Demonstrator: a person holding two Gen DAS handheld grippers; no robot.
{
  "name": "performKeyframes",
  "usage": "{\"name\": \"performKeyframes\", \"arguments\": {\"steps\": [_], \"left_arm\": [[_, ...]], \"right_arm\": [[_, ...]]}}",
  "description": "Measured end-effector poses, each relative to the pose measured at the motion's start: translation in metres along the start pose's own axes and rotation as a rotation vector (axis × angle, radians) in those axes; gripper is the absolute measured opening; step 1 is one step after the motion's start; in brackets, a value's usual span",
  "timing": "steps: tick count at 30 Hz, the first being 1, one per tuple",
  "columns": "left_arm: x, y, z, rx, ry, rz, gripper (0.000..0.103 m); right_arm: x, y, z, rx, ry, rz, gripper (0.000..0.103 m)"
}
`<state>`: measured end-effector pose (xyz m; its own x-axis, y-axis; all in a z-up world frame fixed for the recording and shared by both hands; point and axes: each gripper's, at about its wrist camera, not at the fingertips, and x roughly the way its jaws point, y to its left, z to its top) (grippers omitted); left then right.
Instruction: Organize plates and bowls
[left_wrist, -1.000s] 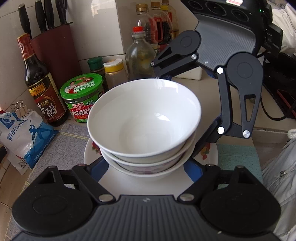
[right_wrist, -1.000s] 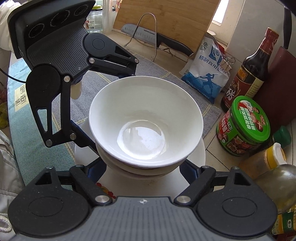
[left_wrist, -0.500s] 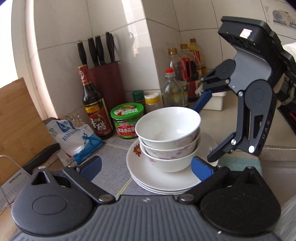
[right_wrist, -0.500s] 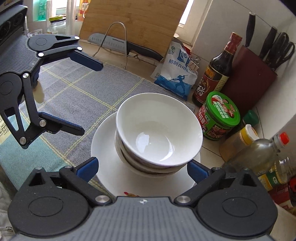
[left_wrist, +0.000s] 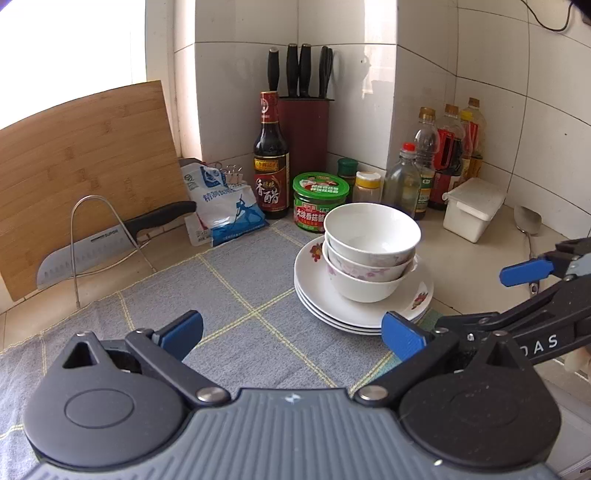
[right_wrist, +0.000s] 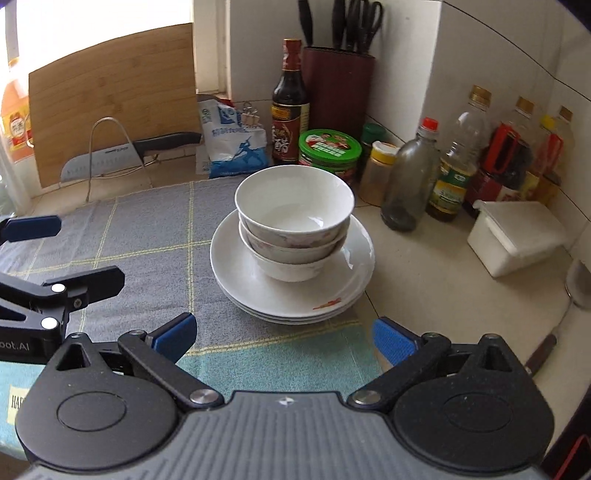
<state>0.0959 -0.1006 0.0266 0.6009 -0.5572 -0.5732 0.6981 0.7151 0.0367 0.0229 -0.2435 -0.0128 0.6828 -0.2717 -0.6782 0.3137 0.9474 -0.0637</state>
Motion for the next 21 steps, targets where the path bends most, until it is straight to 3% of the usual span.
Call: {"name": "performKeyframes", "arguments": {"steps": [10,21], "left_arm": [[-0.028,-0.005,0.005,-0.009,0.008,0.031,0.102],[-0.034,-0.004,0.006,-0.041,0.013,0.061,0.102]], "right_arm": [[-0.037,0.008,-0.002,0.081,-0.071,-0.102,0.103],[-0.042,0.014,-0.002,0.089,-0.086,-0.104,0.103]]}}
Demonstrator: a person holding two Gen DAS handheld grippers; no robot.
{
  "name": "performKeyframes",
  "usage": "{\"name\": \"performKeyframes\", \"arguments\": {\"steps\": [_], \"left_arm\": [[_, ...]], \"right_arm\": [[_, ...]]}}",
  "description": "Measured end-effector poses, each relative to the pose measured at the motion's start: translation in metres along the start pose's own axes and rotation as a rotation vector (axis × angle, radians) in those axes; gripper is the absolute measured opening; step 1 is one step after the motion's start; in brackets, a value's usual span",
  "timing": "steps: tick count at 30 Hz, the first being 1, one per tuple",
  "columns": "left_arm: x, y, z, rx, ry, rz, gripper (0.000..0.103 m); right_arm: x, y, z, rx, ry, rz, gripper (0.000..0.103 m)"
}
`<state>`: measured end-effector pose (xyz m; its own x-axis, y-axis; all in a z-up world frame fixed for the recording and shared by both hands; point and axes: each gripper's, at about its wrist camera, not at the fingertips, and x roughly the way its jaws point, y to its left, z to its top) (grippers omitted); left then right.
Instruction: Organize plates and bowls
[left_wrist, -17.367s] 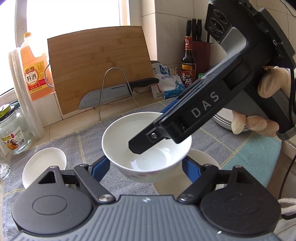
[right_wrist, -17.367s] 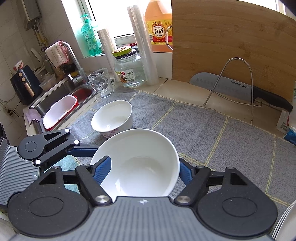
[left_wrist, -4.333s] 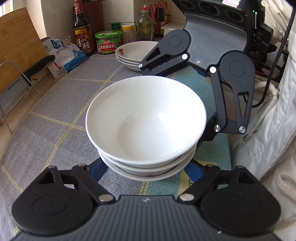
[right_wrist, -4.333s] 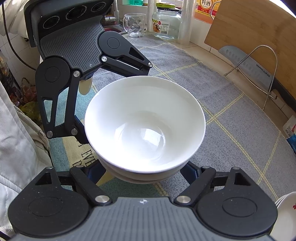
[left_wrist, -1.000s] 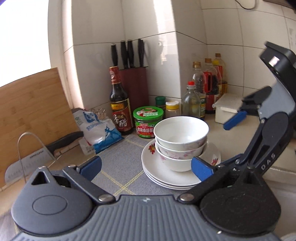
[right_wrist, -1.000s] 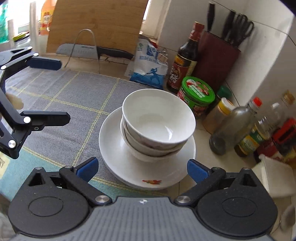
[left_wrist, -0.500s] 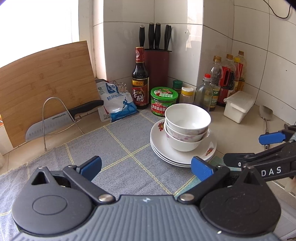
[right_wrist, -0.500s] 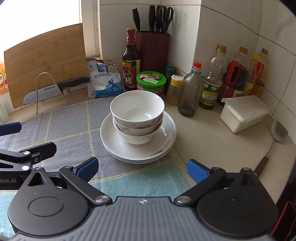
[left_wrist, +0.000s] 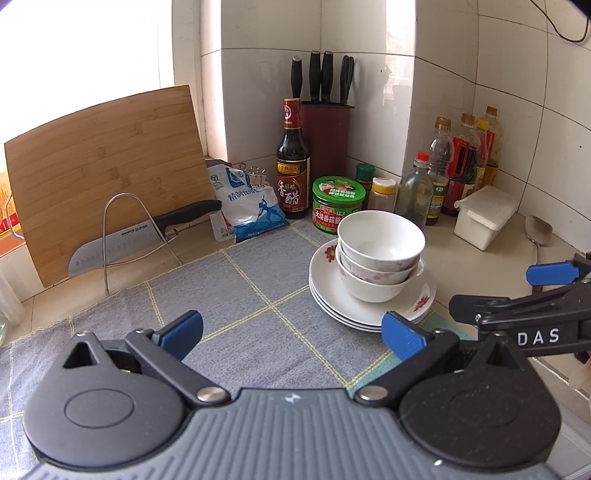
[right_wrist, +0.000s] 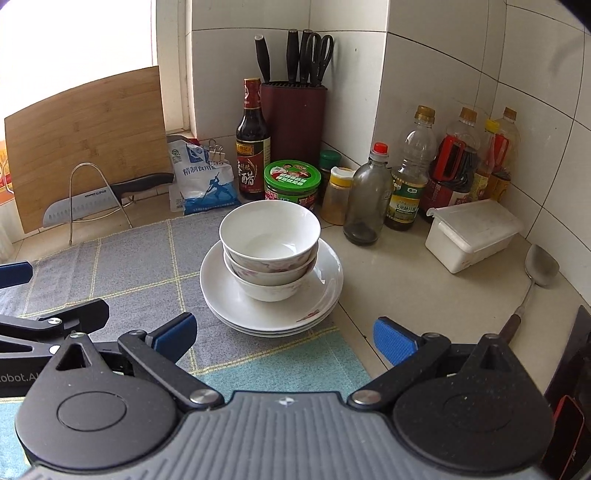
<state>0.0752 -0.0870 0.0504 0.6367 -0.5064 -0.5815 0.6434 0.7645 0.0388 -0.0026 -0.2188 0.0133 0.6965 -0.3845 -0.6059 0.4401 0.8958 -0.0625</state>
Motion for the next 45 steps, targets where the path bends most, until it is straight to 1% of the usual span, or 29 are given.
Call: {"name": "performKeyframes", "arguments": {"steps": [10,45], "left_arm": [[-0.0026,-0.0005,0.0005,-0.011,-0.001,0.012,0.102],[-0.0043,-0.0014,0.0025,-0.014,-0.005,0.011,0.102]], "right_arm": [[-0.0009,0.0017,0.0010,0.003,-0.005,-0.002,0.103],[-0.0046,0.0012,0.0026,0.001,-0.016,-0.016,0.103]]}}
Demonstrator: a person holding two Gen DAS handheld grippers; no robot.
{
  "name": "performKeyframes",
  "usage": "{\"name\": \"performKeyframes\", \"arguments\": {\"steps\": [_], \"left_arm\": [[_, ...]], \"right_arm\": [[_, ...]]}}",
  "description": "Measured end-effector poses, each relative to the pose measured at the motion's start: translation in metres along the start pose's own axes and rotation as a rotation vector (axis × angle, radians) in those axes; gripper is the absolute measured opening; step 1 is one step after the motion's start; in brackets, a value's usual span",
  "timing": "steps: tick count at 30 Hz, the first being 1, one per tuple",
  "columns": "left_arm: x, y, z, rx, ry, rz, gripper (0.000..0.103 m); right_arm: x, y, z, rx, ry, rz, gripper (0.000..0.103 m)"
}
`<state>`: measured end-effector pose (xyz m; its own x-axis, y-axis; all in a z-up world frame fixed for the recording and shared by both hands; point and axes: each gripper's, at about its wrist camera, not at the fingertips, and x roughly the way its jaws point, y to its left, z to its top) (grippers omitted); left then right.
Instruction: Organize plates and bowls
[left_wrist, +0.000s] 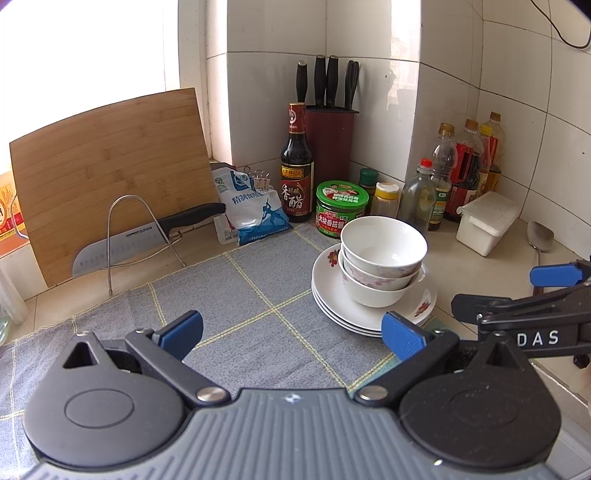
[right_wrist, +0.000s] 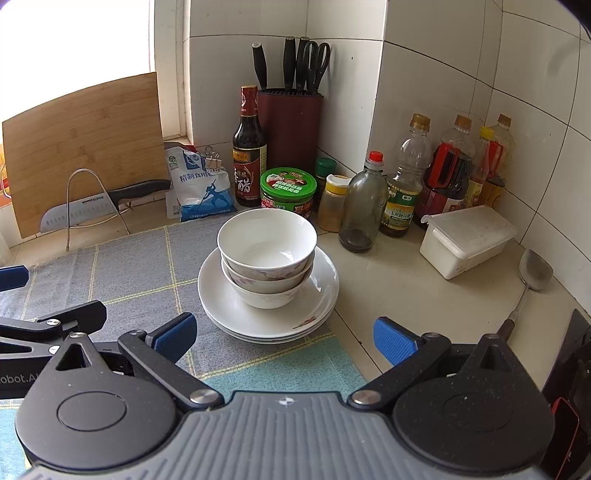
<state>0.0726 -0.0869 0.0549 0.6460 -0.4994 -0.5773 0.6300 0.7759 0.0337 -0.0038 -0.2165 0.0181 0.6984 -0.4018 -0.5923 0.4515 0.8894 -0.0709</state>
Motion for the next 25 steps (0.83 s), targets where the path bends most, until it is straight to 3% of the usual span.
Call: {"name": "performKeyframes", "arguments": {"steps": [25], "left_arm": [[-0.0022,0.0055,-0.0001,-0.011,-0.002,0.001,0.102]], "right_arm": [[-0.0024,0.0097,0.0002,-0.013,-0.011,-0.014,0.103]]}}
